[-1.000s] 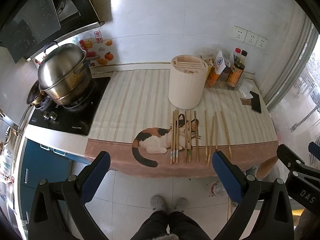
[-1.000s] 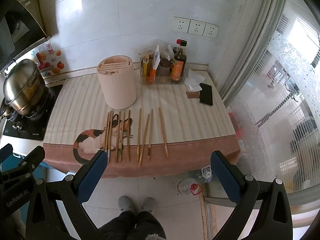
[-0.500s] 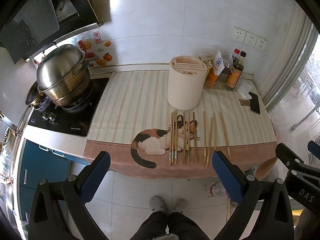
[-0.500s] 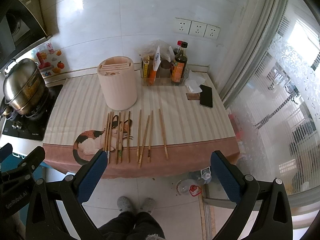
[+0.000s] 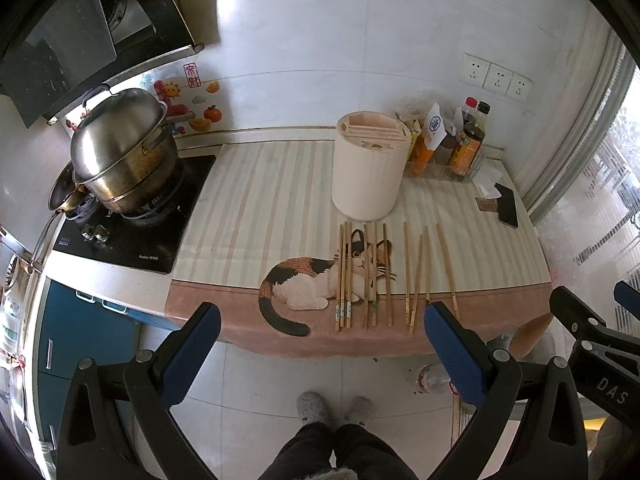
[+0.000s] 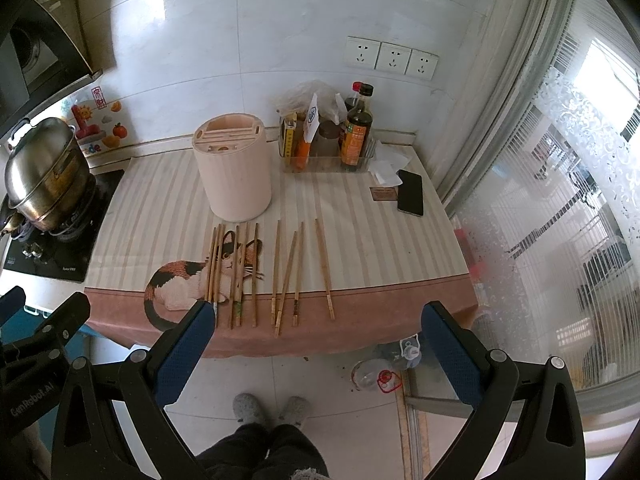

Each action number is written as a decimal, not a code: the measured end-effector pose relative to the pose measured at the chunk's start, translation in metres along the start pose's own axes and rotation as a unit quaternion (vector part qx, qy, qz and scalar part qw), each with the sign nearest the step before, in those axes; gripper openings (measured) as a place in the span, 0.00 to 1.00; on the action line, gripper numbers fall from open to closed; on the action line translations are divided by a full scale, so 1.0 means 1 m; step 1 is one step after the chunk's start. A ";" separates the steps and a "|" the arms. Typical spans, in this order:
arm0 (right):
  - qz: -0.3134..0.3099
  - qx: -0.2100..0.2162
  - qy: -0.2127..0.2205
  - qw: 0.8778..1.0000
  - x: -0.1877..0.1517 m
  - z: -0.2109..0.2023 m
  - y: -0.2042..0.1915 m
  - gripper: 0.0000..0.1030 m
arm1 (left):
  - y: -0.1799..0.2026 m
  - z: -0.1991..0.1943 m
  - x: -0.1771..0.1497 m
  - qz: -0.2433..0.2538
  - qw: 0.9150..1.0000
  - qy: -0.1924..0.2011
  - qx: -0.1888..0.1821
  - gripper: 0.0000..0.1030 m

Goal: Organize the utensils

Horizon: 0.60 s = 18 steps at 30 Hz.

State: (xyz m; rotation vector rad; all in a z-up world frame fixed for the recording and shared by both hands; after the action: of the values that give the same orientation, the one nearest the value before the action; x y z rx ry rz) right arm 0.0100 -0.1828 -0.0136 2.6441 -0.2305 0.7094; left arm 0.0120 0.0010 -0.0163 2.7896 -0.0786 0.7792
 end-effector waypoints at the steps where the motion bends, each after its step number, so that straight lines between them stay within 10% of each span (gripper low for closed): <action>1: 0.000 0.000 0.000 1.000 0.000 0.000 0.000 1.00 | 0.001 0.000 0.000 0.000 1.000 0.000 0.000 1.00; 18: 0.005 -0.004 0.005 1.000 0.000 -0.001 0.002 1.00 | -0.004 0.002 0.008 0.008 1.000 0.009 -0.012 1.00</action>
State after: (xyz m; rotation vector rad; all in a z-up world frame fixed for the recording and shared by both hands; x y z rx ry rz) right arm 0.0096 -0.1842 -0.0123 2.6338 -0.2441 0.7233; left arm 0.0208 0.0049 -0.0144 2.7631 -0.1072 0.8018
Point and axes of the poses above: each gripper's, at about its wrist camera, not at the fingertips, and z roughly the way its jaws point, y to its right, x to its top, the point moved 2 cm from there along z, roughly the way its jaws point, and after that the axes turned 15 degrees about -x, right-handed, at the moved point
